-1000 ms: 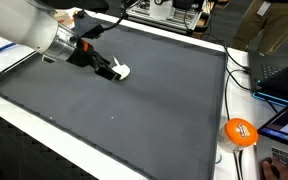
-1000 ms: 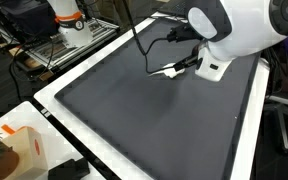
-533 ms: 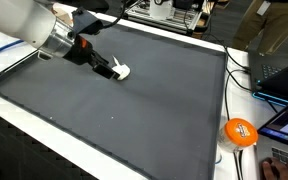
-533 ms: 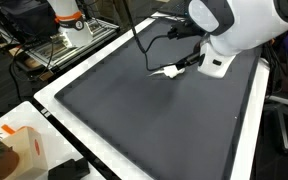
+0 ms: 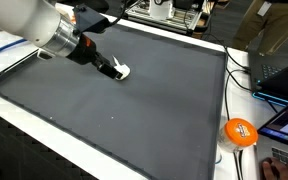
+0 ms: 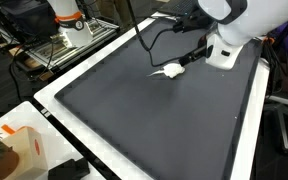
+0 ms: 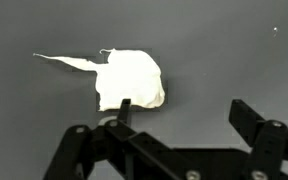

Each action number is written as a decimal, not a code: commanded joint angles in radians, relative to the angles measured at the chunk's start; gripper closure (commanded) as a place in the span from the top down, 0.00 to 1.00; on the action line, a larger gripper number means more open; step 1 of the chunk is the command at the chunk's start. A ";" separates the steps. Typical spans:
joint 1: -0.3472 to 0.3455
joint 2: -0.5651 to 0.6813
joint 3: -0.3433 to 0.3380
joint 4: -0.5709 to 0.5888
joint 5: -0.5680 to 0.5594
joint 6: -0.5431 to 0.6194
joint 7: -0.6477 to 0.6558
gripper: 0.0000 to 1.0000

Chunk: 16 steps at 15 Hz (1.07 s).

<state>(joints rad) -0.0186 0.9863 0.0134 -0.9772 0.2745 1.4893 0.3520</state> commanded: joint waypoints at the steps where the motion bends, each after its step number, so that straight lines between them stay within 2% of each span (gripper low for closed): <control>1: 0.058 0.044 -0.022 0.085 -0.094 -0.055 -0.008 1.00; 7: 0.122 0.079 -0.032 0.158 -0.248 -0.130 -0.088 1.00; 16: 0.121 0.102 -0.026 0.207 -0.276 -0.127 -0.162 1.00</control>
<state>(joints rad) 0.1008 1.0595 -0.0072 -0.8207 0.0145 1.3877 0.2119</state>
